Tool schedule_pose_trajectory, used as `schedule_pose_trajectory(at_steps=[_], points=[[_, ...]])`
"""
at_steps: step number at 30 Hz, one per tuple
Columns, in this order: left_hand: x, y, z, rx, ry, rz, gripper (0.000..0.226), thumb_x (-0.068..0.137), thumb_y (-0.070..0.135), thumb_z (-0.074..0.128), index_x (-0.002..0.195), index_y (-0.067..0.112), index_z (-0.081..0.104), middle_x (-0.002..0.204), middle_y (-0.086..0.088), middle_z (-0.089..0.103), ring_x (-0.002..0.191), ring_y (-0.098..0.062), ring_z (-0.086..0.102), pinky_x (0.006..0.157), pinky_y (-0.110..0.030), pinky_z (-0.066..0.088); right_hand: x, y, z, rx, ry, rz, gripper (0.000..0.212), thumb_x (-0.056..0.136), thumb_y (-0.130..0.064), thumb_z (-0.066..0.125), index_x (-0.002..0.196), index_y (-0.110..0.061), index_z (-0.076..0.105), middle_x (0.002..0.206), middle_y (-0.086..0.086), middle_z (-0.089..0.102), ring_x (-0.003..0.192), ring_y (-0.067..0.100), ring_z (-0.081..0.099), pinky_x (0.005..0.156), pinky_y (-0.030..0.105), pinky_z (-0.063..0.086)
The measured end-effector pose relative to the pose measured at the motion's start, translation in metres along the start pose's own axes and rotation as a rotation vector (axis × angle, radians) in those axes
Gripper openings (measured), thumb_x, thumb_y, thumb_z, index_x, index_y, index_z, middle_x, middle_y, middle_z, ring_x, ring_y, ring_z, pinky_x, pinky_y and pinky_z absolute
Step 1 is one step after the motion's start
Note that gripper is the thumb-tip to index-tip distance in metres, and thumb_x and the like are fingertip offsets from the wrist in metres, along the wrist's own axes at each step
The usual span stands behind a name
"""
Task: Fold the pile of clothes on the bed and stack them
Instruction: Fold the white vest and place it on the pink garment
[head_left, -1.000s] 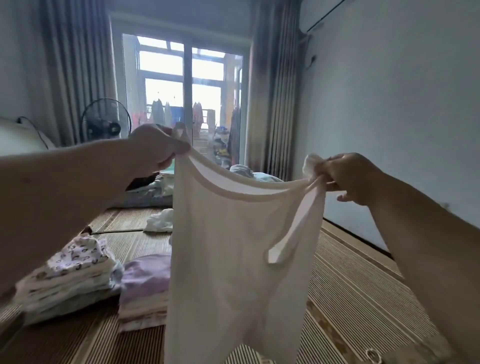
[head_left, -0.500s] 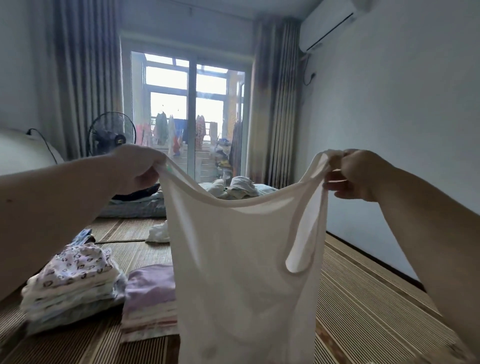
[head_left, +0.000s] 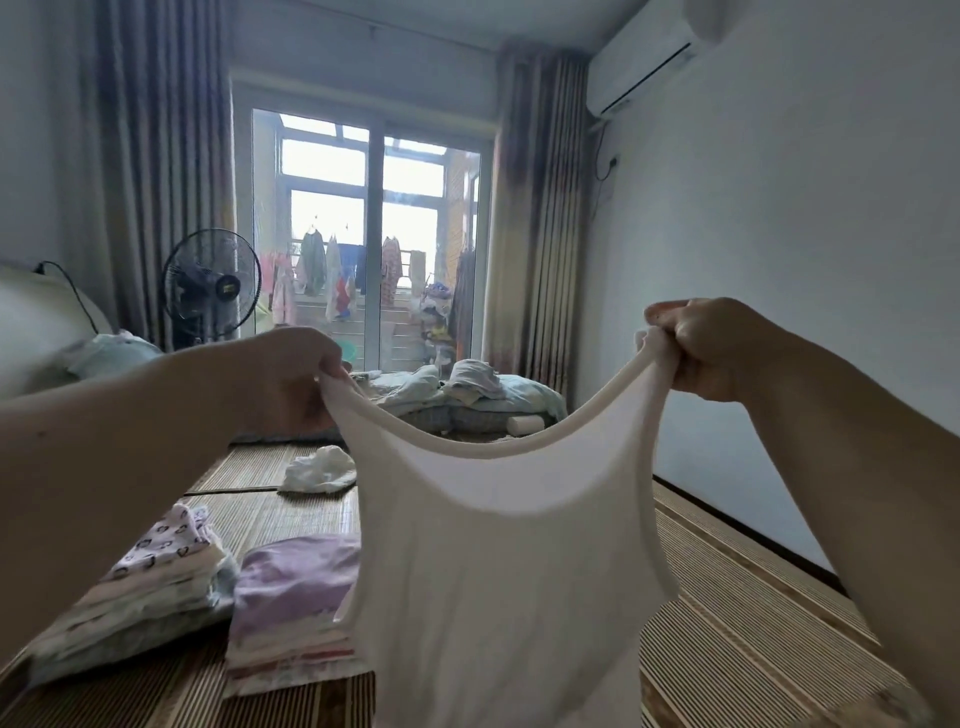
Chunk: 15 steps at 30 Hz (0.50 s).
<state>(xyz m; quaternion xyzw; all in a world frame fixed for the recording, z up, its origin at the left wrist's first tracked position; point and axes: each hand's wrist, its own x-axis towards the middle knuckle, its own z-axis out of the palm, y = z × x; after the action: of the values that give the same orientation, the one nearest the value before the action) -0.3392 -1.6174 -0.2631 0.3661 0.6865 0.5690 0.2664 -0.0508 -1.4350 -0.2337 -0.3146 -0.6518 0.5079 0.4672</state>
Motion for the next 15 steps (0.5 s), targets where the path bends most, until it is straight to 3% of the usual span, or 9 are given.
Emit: schedule_pose_trajectory(at_steps=[1, 3, 5, 7, 9, 10, 12, 13, 15], points=[[0.002, -0.004, -0.001, -0.103, 0.014, -0.042, 0.015, 0.089, 0.003, 0.039, 0.102, 0.006, 0.046, 0.075, -0.004, 0.049, 0.065, -0.013, 0.046, 0.055, -0.021, 0.034, 0.000, -0.001, -0.002, -0.009, 0.000, -0.005, 0.015, 0.098, -0.006, 0.045, 0.097, -0.005, 0.060, 0.071, 0.008, 0.055, 0.047, 0.014, 0.057, 0.045, 0.026, 0.052], [0.007, -0.005, -0.001, -0.183, -0.039, -0.125, 0.023, 0.085, 0.002, 0.037, 0.105, 0.009, 0.047, 0.074, -0.003, 0.054, 0.066, -0.011, 0.050, 0.062, -0.015, 0.031, 0.002, -0.001, -0.007, -0.020, -0.001, -0.018, 0.029, 0.097, -0.008, 0.048, 0.121, 0.009, 0.053, 0.069, 0.008, 0.055, 0.047, 0.014, 0.058, 0.048, 0.027, 0.053], [0.009, -0.007, -0.004, -0.218, -0.033, -0.085, 0.027, 0.081, 0.000, 0.036, 0.098, 0.013, 0.053, 0.068, 0.001, 0.058, 0.066, -0.006, 0.048, 0.070, -0.013, 0.019, 0.003, -0.002, -0.011, 0.020, -0.006, -0.028, 0.030, 0.096, -0.010, 0.053, 0.118, 0.010, 0.053, 0.070, 0.006, 0.058, 0.045, 0.010, 0.059, 0.046, 0.026, 0.053], [0.017, -0.001, 0.009, -0.323, 0.005, -0.022, 0.035, 0.088, 0.004, 0.031, 0.078, 0.025, 0.057, 0.066, 0.011, 0.051, 0.054, -0.001, 0.042, 0.058, -0.010, 0.022, 0.004, -0.003, -0.015, 0.053, -0.025, -0.039, 0.019, 0.093, -0.011, 0.059, 0.108, 0.001, 0.060, 0.079, 0.007, 0.062, 0.049, 0.008, 0.063, 0.048, 0.025, 0.054], [0.025, 0.002, 0.018, -0.309, 0.071, 0.149, 0.062, 0.099, 0.007, 0.012, 0.061, 0.044, 0.045, 0.072, 0.018, 0.029, 0.033, -0.004, 0.042, 0.043, -0.012, 0.037, 0.006, -0.004, -0.023, 0.035, -0.077, -0.064, 0.023, 0.086, -0.006, 0.064, 0.109, -0.004, 0.062, 0.095, 0.010, 0.064, 0.068, 0.014, 0.068, 0.054, 0.025, 0.056], [0.029, -0.001, 0.016, -0.264, 0.058, 0.226, 0.060, 0.100, 0.003, 0.014, 0.066, 0.041, 0.047, 0.075, 0.017, 0.031, 0.033, -0.004, 0.045, 0.041, -0.010, 0.039, 0.007, -0.004, -0.028, 0.019, -0.124, -0.070, 0.031, 0.082, -0.002, 0.066, 0.112, -0.007, 0.061, 0.105, 0.011, 0.062, 0.081, 0.019, 0.067, 0.059, 0.027, 0.057], [0.022, 0.002, 0.003, -0.211, -0.047, 0.205, 0.037, 0.090, -0.011, 0.042, 0.098, 0.017, 0.066, 0.081, 0.003, 0.056, 0.049, -0.005, 0.054, 0.038, -0.006, 0.037, 0.007, -0.005, -0.037, 0.003, -0.223, -0.086, 0.047, 0.072, 0.003, 0.067, 0.115, -0.012, 0.058, 0.115, 0.011, 0.056, 0.097, 0.029, 0.062, 0.065, 0.030, 0.059], [0.017, 0.005, -0.003, -0.128, -0.025, 0.193, 0.033, 0.084, -0.014, 0.053, 0.106, 0.007, 0.067, 0.083, -0.005, 0.061, 0.053, -0.007, 0.056, 0.039, -0.010, 0.041, 0.005, -0.006, -0.040, -0.021, -0.246, -0.099, 0.051, 0.071, 0.006, 0.066, 0.117, -0.013, 0.057, 0.116, 0.011, 0.054, 0.098, 0.030, 0.061, 0.066, 0.030, 0.059], [0.016, 0.005, -0.014, 0.267, 0.162, 0.314, 0.030, 0.079, -0.006, 0.067, 0.107, 0.003, 0.070, 0.075, -0.006, 0.062, 0.052, -0.011, 0.054, 0.043, -0.018, 0.043, 0.004, -0.005, -0.044, -0.268, -0.175, -0.176, 0.050, 0.079, 0.010, 0.062, 0.123, -0.011, 0.057, 0.115, 0.007, 0.057, 0.097, 0.025, 0.061, 0.070, 0.025, 0.057]])
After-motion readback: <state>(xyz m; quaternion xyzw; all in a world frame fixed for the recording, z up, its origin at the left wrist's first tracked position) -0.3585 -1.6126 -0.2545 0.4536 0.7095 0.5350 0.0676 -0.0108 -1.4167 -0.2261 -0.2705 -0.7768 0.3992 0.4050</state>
